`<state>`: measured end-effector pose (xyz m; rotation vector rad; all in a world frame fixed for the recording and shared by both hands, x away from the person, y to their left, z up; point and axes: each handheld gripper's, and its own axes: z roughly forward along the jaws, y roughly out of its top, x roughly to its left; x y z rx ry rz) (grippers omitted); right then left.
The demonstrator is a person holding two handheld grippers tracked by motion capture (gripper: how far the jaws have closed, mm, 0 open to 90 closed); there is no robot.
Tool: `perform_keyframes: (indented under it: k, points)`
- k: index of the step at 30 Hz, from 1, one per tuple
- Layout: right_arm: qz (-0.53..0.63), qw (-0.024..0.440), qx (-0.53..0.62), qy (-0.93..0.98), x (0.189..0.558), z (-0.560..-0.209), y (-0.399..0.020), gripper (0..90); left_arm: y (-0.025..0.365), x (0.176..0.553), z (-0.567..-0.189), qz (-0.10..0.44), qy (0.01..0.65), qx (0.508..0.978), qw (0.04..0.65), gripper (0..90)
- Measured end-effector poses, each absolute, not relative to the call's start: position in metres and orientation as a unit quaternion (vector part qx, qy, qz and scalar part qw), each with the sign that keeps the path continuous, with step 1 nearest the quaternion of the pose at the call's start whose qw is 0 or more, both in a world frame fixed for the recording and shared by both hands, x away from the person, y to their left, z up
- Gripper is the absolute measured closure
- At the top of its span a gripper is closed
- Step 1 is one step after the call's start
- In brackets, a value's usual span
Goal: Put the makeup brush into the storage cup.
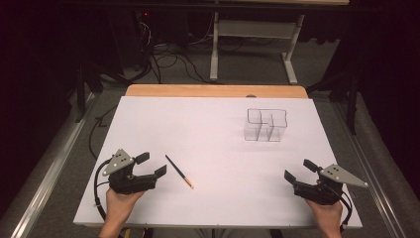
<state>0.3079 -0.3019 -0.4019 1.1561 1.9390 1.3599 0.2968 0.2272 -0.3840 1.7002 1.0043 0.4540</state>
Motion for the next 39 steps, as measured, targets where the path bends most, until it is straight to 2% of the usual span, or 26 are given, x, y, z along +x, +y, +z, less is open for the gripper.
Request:
perform_keyframes:
  k: [22, 39]
  points:
    - [0.499, 0.25, 0.427, 0.711, 0.308, -0.402, -0.302, 18.1, 0.202, 0.318, -0.379, 0.181, 0.396, 0.738, 0.516, 20.8]
    - [0.5, 0.25, 0.425, 0.712, 0.308, -0.402, -0.302, 18.0, 0.186, 0.331, -0.376, 0.167, 0.39, 0.737, 0.527, 20.8]
